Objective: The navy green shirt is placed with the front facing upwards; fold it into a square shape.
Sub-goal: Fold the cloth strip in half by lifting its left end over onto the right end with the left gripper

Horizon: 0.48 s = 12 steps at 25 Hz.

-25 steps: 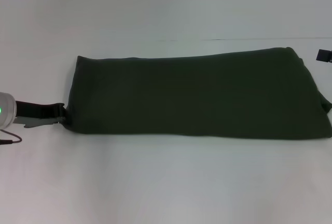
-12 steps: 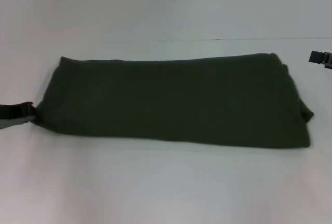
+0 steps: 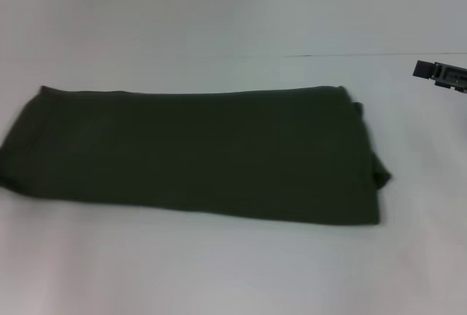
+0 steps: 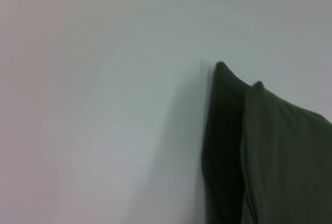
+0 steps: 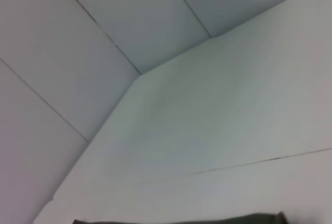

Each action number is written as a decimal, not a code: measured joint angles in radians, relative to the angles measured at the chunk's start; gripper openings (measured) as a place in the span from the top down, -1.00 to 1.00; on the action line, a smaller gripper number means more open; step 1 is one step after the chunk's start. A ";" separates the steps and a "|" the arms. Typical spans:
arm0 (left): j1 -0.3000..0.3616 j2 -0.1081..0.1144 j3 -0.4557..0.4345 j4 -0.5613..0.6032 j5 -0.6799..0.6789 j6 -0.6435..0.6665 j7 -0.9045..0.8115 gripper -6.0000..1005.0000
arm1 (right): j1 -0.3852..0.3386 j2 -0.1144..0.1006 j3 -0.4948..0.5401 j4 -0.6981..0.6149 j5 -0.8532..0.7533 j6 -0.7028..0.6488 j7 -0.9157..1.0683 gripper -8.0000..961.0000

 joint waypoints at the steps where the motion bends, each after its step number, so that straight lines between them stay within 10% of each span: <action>1: 0.006 0.005 -0.031 0.002 0.001 0.003 0.012 0.97 | 0.002 0.002 0.000 0.000 0.001 0.001 0.001 -0.91; 12: 0.045 0.022 -0.142 0.049 -0.041 0.046 0.054 0.96 | 0.014 0.009 -0.003 0.002 0.005 0.019 0.001 -0.91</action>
